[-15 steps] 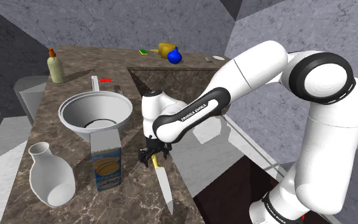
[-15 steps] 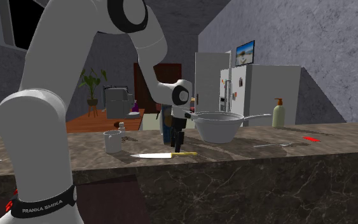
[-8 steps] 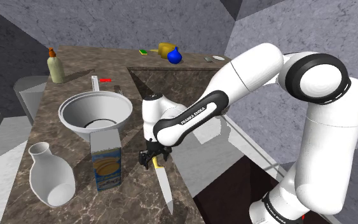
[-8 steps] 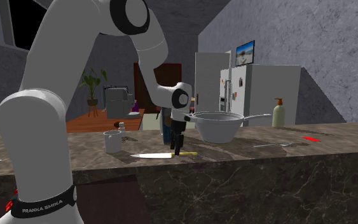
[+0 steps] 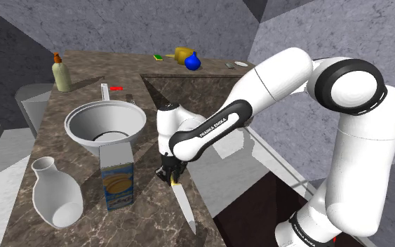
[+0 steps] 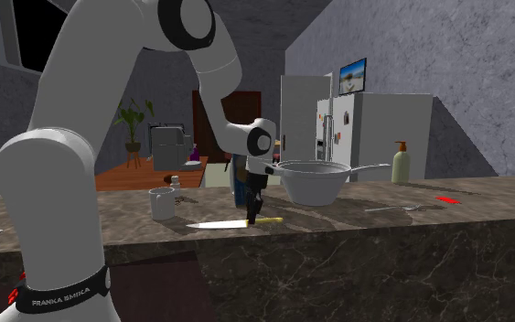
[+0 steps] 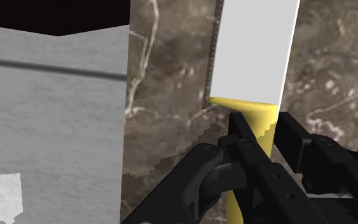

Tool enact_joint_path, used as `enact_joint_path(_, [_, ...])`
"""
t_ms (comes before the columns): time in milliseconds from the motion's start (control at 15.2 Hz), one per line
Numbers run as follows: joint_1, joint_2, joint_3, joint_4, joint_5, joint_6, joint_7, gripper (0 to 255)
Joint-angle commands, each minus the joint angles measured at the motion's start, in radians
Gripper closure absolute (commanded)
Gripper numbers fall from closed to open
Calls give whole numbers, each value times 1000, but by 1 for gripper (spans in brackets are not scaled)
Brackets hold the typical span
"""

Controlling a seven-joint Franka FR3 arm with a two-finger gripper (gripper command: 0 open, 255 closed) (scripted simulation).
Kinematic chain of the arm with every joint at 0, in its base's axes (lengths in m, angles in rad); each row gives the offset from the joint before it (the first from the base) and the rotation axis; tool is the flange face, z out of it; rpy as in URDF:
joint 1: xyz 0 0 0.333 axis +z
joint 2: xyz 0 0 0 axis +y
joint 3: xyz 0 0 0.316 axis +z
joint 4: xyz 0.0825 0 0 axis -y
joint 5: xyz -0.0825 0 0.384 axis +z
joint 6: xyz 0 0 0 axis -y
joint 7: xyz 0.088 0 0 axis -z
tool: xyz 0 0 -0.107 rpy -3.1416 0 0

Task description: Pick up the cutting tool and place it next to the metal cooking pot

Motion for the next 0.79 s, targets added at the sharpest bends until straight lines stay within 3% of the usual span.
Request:
enact_joint_path(0, [0,0,0,0,0,0,0,255])
enact_joint_path(726, [-17,-84,22,7,42,-87,-24,255])
